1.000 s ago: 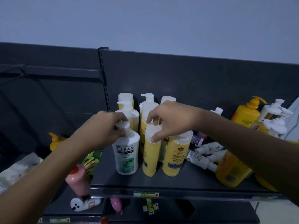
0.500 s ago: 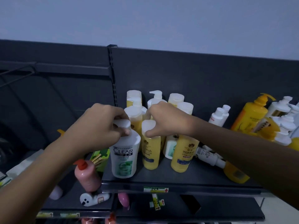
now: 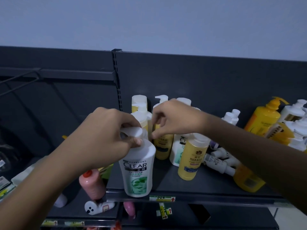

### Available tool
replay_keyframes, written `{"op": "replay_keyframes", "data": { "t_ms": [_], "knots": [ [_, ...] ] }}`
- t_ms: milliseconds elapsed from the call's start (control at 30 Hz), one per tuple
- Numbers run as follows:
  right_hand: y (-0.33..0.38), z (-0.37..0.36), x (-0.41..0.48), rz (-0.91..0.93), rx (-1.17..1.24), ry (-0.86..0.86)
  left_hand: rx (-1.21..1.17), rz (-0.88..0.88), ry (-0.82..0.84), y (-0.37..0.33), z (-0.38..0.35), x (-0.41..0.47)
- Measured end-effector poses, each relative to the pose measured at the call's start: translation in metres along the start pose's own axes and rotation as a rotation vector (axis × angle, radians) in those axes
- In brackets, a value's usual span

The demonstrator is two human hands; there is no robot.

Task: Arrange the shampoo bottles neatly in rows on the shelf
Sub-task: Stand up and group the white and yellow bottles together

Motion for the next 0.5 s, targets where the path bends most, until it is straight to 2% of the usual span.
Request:
{"op": "replay_keyframes", "data": {
  "t_ms": [133, 233, 500],
  "knots": [
    [-0.072, 0.02, -0.06, -0.23, -0.31, 0.079, -0.009, 0.009, -0.031, -0.006, 0.006, 0.006],
    [-0.112, 0.001, -0.083, -0.363, -0.269, 0.161, -0.018, 0.016, -0.031, -0.016, 0.007, 0.013],
    [-0.099, -0.009, -0.065, -0.251, -0.043, 0.059, -0.016, -0.021, -0.04, -0.042, 0.021, 0.025]
  ]
}}
Point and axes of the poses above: each hand's wrist, its own x-axis towards the middle knuckle, its own z-axis out of the back of the hand, y = z × x, the point moved 10 cm from there along x, towards the middle knuckle, and after that the axes turned 2 degrees about x, right-handed, at the moved point
